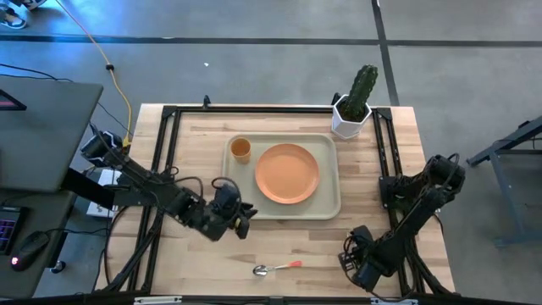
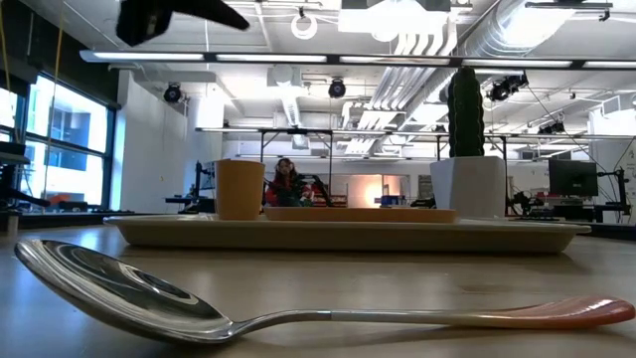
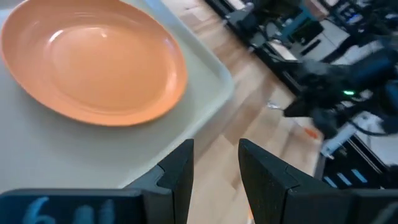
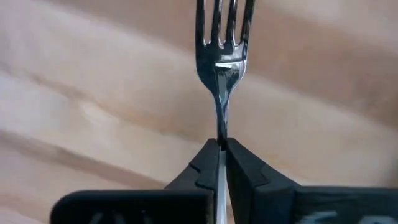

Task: Pick and place plate/cup/fork/spoon on tray
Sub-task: Put the orange fork to the right side of the orange plate on the light brown tray

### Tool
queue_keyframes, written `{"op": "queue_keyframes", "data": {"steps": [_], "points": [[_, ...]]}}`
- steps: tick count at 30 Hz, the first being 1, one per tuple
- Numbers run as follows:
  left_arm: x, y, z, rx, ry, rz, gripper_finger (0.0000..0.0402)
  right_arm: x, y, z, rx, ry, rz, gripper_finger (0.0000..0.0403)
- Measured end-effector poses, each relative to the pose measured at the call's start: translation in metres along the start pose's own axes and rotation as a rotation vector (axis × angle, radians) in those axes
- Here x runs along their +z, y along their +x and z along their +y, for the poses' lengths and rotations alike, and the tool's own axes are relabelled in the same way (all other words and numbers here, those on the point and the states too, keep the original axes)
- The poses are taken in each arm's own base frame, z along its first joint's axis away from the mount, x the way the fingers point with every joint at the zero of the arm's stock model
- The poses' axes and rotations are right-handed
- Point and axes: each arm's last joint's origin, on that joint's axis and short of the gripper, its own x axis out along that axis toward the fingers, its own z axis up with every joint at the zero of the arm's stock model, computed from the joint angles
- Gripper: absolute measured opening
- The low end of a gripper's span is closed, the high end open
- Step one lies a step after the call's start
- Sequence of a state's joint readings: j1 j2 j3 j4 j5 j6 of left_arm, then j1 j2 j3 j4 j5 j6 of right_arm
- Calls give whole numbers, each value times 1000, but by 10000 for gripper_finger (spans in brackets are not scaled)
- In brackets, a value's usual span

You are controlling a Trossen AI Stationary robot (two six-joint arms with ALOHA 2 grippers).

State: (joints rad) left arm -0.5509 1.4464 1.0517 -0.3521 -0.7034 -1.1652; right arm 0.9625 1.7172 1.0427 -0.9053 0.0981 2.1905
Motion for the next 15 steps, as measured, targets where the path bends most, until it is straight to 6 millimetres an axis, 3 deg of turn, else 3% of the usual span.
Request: {"op": "queue_keyframes", "data": {"steps": [9, 15], "points": [[27, 24, 13, 7, 52, 66, 117, 21, -51, 12, -121, -38, -176, 2], [42, 18, 15, -28, 49, 43, 117, 38, -99, 29, 10, 6, -342, 1]]}}
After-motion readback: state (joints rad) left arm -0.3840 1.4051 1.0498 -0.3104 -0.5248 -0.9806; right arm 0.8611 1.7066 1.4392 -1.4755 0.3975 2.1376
